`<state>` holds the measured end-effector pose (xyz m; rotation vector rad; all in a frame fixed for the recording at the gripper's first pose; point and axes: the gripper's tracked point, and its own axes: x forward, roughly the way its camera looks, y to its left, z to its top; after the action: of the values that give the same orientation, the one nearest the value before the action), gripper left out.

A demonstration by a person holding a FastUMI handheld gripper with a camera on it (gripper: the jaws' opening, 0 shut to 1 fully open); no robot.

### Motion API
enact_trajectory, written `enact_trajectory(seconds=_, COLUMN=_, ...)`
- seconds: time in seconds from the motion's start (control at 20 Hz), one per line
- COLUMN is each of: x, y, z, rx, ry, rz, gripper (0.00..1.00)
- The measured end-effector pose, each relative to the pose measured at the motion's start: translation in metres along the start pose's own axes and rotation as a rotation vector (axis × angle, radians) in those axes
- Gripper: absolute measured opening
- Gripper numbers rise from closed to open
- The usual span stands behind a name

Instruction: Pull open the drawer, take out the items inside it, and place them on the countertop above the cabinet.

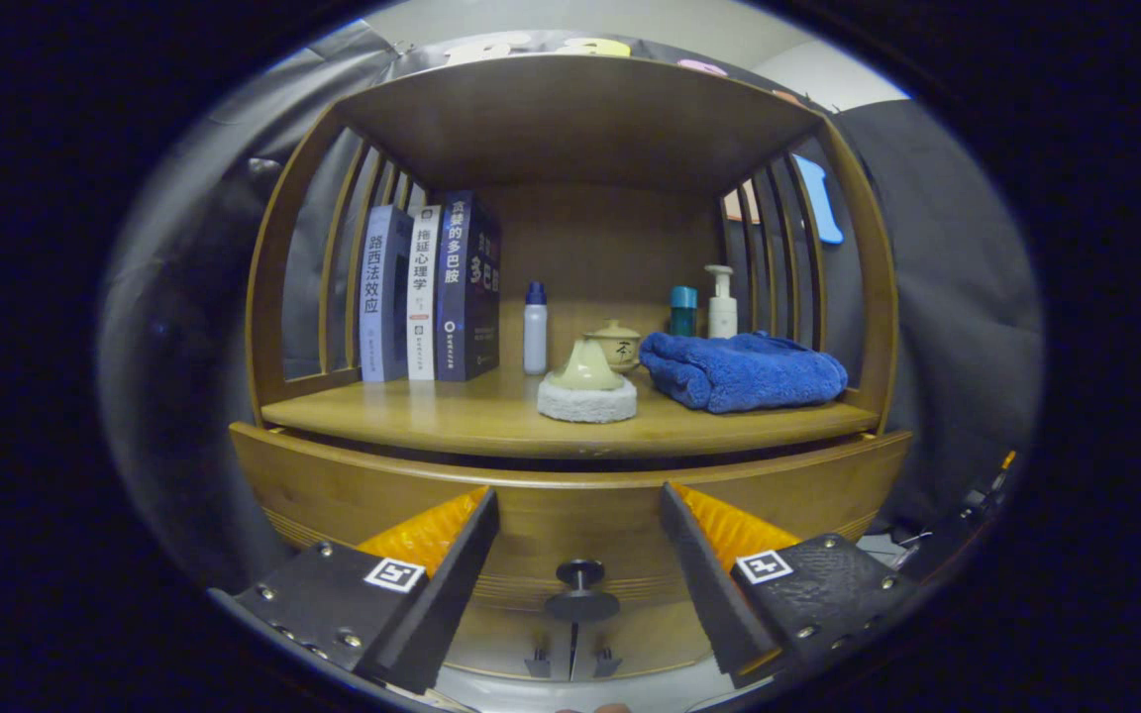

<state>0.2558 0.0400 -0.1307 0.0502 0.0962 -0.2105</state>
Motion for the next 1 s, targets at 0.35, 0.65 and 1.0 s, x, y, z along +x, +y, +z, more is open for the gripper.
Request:
enact_trajectory(seconds=0.35, x=0.015, y=0.000, z=0.001, rx=-0.033, ry=0.017, rz=0.005, gripper=0.99)
enact_trajectory(seconds=0.65, x=0.020, y=0.000, z=0.001, rx=-0.054, ry=0.032, rz=0.010, gripper=0.98)
enact_trajectory(seconds=1.0, x=0.018, y=-0.003, z=0.000, rx=-0.062, ry=0.064, rz=0.019, gripper=0.98)
